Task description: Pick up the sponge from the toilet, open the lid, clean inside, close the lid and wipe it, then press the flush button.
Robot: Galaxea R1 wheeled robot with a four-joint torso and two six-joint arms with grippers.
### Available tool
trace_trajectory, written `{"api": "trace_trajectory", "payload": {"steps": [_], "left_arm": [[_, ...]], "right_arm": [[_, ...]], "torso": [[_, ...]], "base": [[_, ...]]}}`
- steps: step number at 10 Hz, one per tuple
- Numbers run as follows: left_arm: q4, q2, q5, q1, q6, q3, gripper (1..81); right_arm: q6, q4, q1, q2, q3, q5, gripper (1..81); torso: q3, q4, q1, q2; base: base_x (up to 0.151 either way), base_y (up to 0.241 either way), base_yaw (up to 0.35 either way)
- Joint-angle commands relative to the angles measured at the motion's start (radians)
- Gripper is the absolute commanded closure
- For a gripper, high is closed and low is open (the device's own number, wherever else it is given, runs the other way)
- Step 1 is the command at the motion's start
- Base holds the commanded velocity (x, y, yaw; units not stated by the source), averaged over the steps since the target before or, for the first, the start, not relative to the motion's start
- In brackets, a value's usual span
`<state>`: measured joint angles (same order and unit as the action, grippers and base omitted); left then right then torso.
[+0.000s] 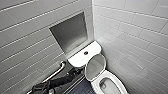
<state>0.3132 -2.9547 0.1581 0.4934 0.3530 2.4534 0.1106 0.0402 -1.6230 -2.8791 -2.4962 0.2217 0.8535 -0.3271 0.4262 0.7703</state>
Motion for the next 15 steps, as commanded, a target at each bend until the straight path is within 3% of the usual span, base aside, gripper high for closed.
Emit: {"api": "trace_trajectory", "payload": {"steps": [1,6,8,12,15], "left_arm": [[-0.031,-0.012,-0.012,-0.126,0.003,-0.037,1.0],[-0.092,0.0,-0.02,-0.074,0.003,-0.247,1.0],[-0.094,0.073,-0.023,-0.042,0.001,-0.339,1.0],[-0.272,0.256,-0.026,0.197,-0.003,-0.387,1.0],[-0.368,0.337,-0.123,0.332,-0.005,-0.494,1.0]], "right_arm": [[0.0,-0.013,-0.024,-0.008,0.028,-0.085,81.1],[-0.009,-0.011,0.002,0.007,0.03,-0.085,81.1],[-0.016,0.001,0.031,0.007,0.024,-0.096,81.1],[-0.023,0.013,0.056,0.001,0.016,-0.088,81.1],[-0.032,0.02,0.056,0.002,0.022,-0.058,81.1]], "torso": [[0.0,0.0,0.0,0.0],[0.0,0.0,0.0,0.0],[0.0,0.0,0.0,0.0],[0.0,0.0,0.0,0.0],[0.0,0.0,0.0,0.0]], "base": [[0.0,0.0,0.0],[0.0,0.0,0.0],[0.0,0.0,0.0],[0.0,0.0,0.0],[0.0,0.0,0.0]]}}
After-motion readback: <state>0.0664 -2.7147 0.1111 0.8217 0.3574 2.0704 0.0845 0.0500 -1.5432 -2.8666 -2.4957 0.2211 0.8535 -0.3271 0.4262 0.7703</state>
